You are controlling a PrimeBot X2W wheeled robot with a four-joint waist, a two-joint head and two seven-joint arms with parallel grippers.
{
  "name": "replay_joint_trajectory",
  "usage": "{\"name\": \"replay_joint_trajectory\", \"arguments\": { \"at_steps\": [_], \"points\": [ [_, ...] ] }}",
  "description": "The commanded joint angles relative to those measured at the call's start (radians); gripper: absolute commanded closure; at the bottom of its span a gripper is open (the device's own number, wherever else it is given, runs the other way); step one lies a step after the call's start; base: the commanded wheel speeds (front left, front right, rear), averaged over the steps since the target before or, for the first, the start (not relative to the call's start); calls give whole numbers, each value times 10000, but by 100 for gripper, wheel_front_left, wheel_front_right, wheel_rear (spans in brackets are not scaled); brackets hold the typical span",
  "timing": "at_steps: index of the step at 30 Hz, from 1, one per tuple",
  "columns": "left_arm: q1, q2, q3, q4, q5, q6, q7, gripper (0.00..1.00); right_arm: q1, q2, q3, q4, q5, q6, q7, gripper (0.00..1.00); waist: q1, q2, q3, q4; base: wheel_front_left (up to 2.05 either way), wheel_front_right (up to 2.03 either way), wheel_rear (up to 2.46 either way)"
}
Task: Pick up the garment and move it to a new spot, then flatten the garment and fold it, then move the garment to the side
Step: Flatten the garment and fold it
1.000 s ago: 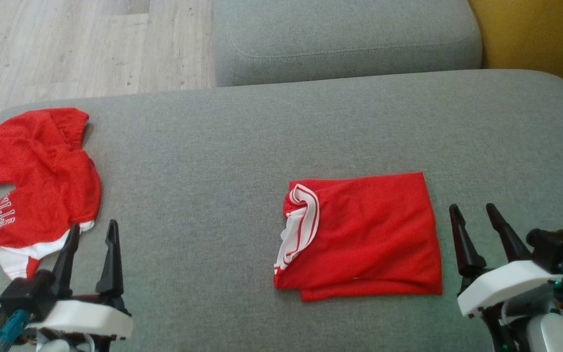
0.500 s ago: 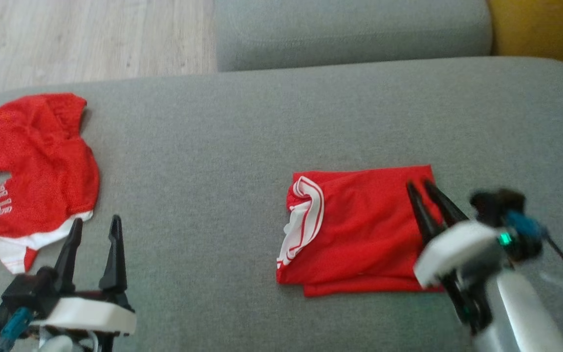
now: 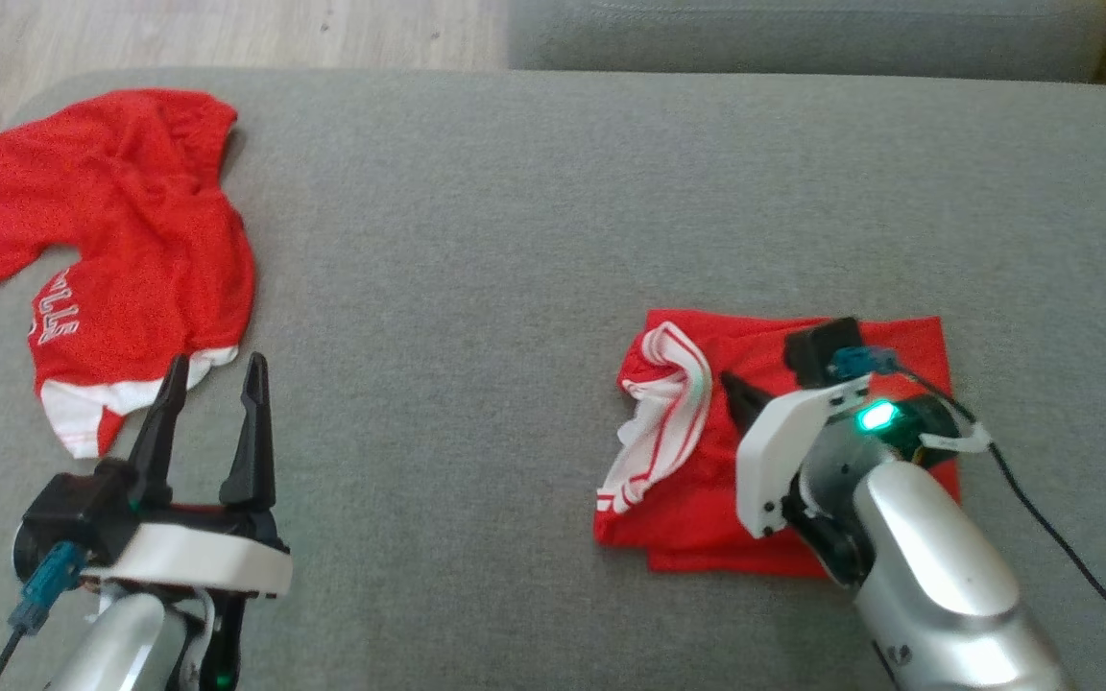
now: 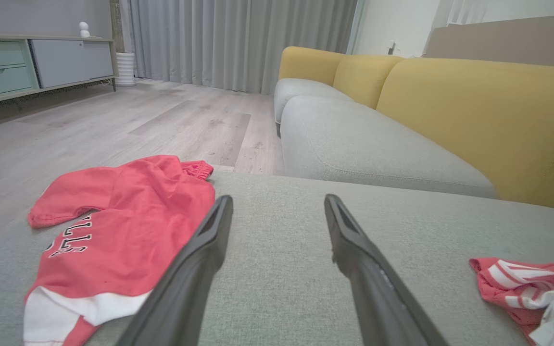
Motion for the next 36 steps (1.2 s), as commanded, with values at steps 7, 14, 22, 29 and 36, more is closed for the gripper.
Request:
{"name": "replay_joint_trajectory", "arguments": {
  "at_steps": [7,14,22,29,36],
  "points": [
    [-811,72,306,-126,147,-113,-74,0,-1045,136,1472,423,752,75,-148,100,-2,0,338,358,0,0,0],
    [-1164,-139,219,54,222,-266,-96,0,-1806,138,2835,843,1830,75,-30,100,-2,0,562,606,0,0,0],
    [-1231,-211,410,390,250,-382,-122,0,-2240,138,4098,-4,4328,75,-654,100,-2,0,458,462,0,0,0],
    [-776,-86,842,433,258,-324,-133,0,-1938,-23,2907,-800,4033,75,-3055,0,-2,0,-192,-202,0,0,0],
    [-42,27,1244,269,226,-170,-135,0,125,-1019,437,-2302,2508,75,-4014,0,-2,0,-865,-942,0,0,0]
  ]
}}
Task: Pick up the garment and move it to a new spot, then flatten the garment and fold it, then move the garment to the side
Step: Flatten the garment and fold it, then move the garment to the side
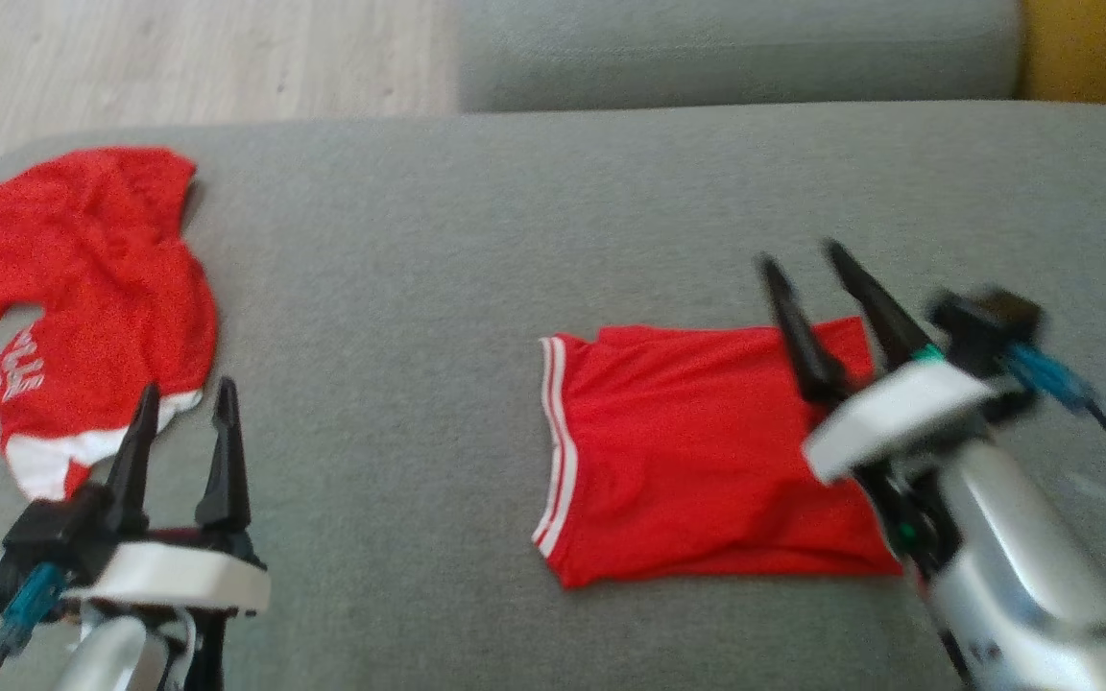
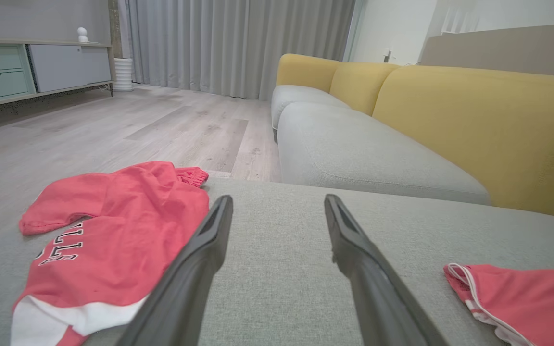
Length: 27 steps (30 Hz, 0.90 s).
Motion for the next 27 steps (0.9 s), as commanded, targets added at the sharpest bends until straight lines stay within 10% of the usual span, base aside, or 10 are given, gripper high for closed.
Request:
{"name": "replay_joint_trajectory", "arguments": {
  "at_steps": [1,8,27],
  "points": [
    [-201,356,574,-358,30,92,-120,0,447,23,-380,-648,-250,75,-41,0,1,0,-367,-402,0,0,0],
    [352,338,702,-350,22,145,-121,0,2270,-119,-2227,-1882,-1339,75,685,0,1,0,-771,-818,0,0,0],
    [636,171,820,-291,76,140,-122,0,3038,311,-3062,-2642,-1811,75,1690,0,1,0,-890,-908,0,0,0]
  ]
}}
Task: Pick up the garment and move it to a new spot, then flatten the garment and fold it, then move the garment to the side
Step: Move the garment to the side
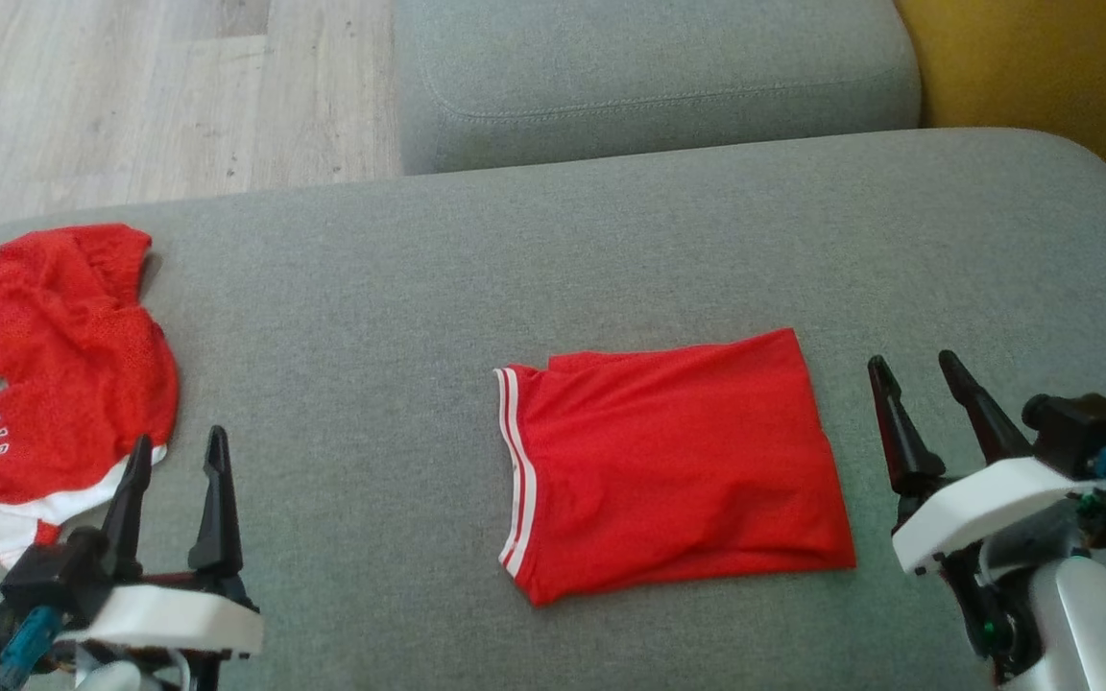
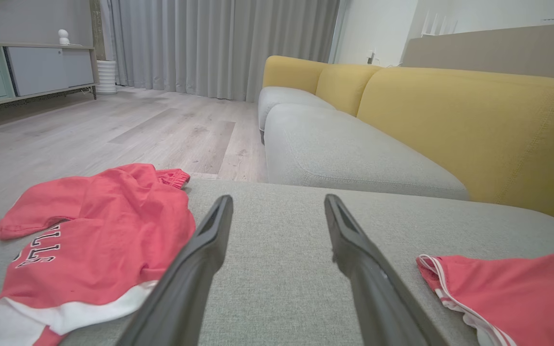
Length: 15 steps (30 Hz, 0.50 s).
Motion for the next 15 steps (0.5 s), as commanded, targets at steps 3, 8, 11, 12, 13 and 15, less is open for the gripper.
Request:
{"name": "replay_joint_trajectory", "arguments": {
  "at_steps": [3,8,11,12,13,15],
  "points": [
    [-266,224,544,-382,79,84,-122,0,-393,41,27,-338,-101,75,415,0,1,0,142,0,0,0,0],
    [-447,254,535,-579,144,97,-116,0,-1163,362,-376,506,-284,75,2289,0,1,0,507,139,0,0,0],
    [-628,245,461,-655,199,64,-100,0,-1611,478,-438,1155,-311,75,3225,0,1,0,736,341,0,0,0],
    [-685,247,445,-681,212,56,-95,0,-1735,505,-468,1377,-341,75,3472,0,1,0,823,409,0,0,0],
    [-744,249,430,-701,229,53,-89,0,-1856,521,-488,1600,-407,75,3676,0,1,0,901,473,0,0,0],
    [-859,251,392,-736,260,41,-74,0,-2079,564,-500,2041,-489,75,4013,0,1,0,1060,592,0,0,0]
  ]
}}
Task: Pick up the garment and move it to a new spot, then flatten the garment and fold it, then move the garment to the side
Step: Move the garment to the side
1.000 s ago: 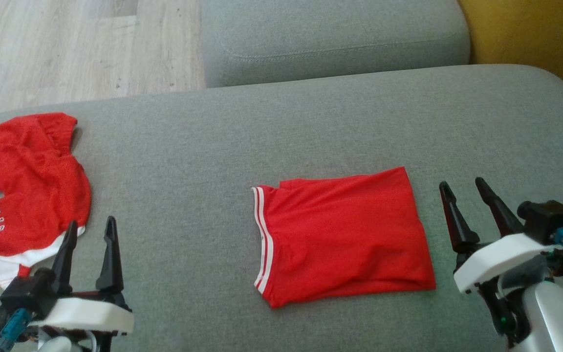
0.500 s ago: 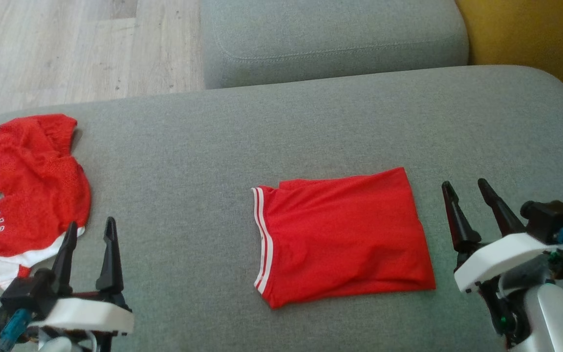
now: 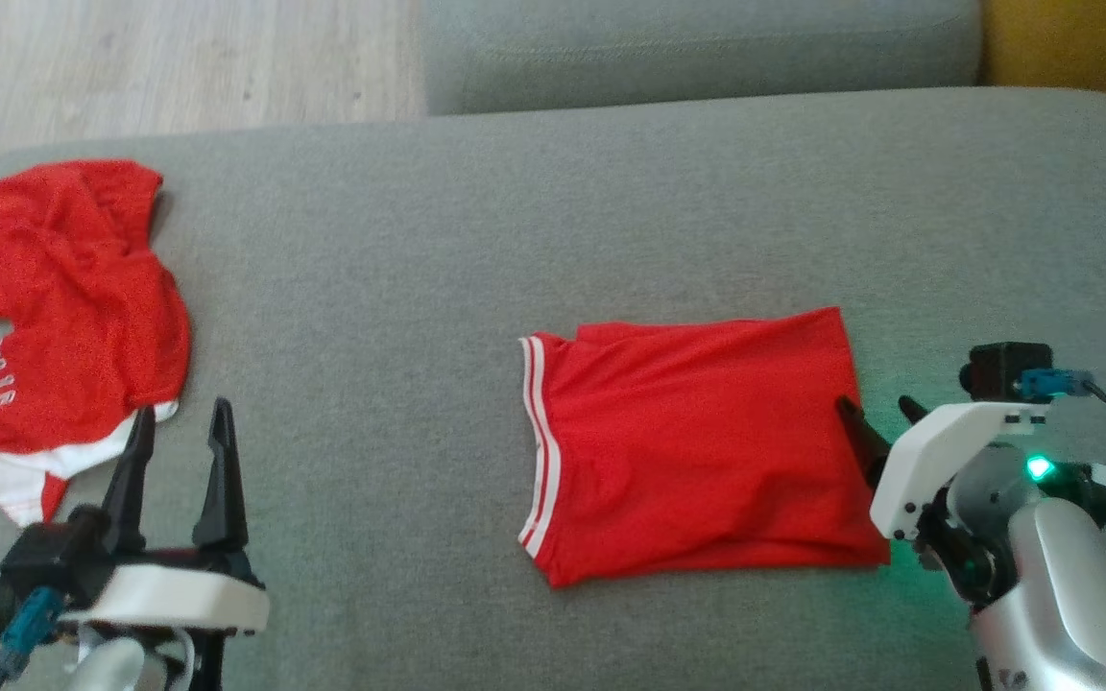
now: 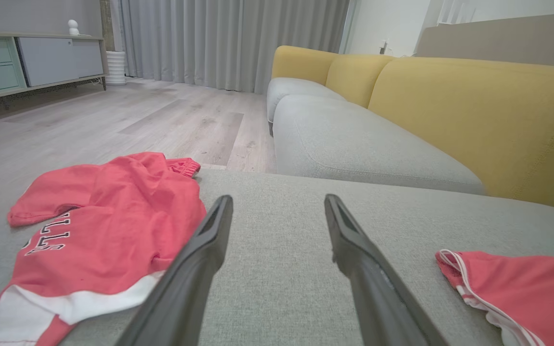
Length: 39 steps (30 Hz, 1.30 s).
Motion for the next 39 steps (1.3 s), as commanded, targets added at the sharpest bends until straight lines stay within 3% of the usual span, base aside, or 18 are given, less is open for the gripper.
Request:
{"name": "replay_joint_trajectory", "arguments": {
  "at_steps": [1,10,13,14,16,24,29,35,39],
  "points": [
    [-718,247,394,-344,107,-20,-68,0,-556,69,170,-18,-43,75,146,0,-1,-1,254,220,0,0,0],
    [-938,220,305,-324,140,-45,-58,0,-963,192,310,1603,-198,75,629,0,-1,-1,486,464,0,0,0],
    [-958,202,283,-302,134,-43,-61,0,-946,204,821,1925,21,75,1014,0,-1,-1,472,495,0,0,0],
    [-959,196,279,-299,131,-37,-62,0,-922,162,1055,1970,114,75,1191,11,-1,-1,459,494,0,0,0],
    [-951,185,274,-295,123,-24,-64,0,-873,-29,1509,1900,307,75,1381,100,-1,-1,428,473,0,0,0],
    [-907,248,382,-539,150,61,-82,0,-1521,-1632,3252,371,890,75,1625,100,-1,-1,651,-92,0,0,0],
    [-1097,329,521,-811,233,87,-95,0,-2818,-3270,4248,-521,1100,75,1903,100,-1,-1,1075,-849,0,0,0],
    [-1581,288,521,-992,382,-8,-106,0,-4123,-4930,4270,8,708,75,1162,100,-1,-1,1517,-1781,0,0,0],
    [-1948,318,413,-1065,531,-83,-102,0,-4696,-5342,3881,659,493,75,512,100,-1,-1,1860,-2269,0,0,0]
  ]
}}
